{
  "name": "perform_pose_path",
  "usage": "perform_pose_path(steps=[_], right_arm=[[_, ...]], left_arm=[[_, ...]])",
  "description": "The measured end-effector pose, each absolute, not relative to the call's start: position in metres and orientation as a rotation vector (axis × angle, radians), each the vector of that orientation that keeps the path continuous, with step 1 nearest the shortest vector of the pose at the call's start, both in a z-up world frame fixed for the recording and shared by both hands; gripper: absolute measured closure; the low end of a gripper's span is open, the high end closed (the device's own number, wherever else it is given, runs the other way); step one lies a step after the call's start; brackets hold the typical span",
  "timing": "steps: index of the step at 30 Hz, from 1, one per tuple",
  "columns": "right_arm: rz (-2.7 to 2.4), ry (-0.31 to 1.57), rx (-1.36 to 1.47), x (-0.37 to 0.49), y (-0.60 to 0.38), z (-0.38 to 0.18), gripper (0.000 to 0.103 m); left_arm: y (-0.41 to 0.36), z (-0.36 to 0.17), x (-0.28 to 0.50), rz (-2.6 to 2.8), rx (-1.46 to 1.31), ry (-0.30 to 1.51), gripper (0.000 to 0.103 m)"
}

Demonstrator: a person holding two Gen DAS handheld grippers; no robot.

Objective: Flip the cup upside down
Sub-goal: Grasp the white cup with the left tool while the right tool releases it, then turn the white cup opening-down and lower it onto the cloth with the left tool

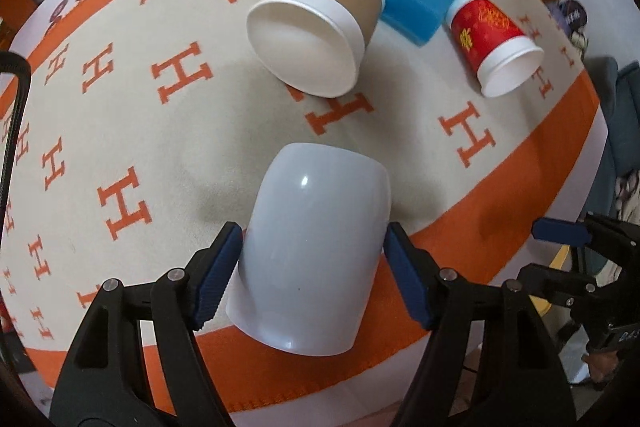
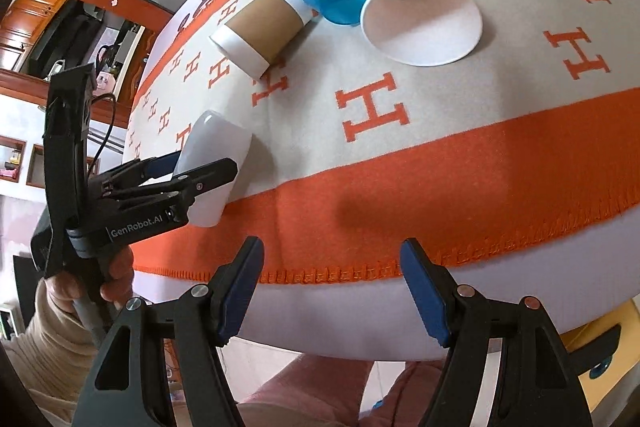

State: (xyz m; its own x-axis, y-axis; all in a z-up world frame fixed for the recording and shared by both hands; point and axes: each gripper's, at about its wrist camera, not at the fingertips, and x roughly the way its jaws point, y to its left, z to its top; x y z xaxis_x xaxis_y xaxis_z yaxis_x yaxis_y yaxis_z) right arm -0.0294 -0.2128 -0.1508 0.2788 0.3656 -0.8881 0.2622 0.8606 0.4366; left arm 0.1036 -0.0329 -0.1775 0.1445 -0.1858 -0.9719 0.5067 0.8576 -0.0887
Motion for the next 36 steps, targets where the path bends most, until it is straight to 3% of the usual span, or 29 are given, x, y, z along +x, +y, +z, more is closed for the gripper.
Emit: perform_pose_path(steps=[8, 20, 27, 36], right_arm=[[0.073, 1.289, 0.605, -0.031, -0.219, -0.152, 0.031], [0.072, 1.272, 0.638, -0.032, -0.225, -0.155, 0.031], [0.084, 1.263, 0.628, -0.030, -0.223, -0.152, 0.031], [0.109, 1.254, 0.593, -0.024, -0.218, -0.153, 0.031]], left_arm=[[-0.051, -0.188, 0.119, -0.553, 0.371, 1.488, 0.033], [-0.067, -0.196, 0.138, -0.567, 0.384, 1.539, 0.036], [-0.065, -0.164, 0.136, -0.548, 0.341, 1.355, 0.036], [-0.027, -0.144, 0.124, -0.373, 0.060, 1.060, 0.036]])
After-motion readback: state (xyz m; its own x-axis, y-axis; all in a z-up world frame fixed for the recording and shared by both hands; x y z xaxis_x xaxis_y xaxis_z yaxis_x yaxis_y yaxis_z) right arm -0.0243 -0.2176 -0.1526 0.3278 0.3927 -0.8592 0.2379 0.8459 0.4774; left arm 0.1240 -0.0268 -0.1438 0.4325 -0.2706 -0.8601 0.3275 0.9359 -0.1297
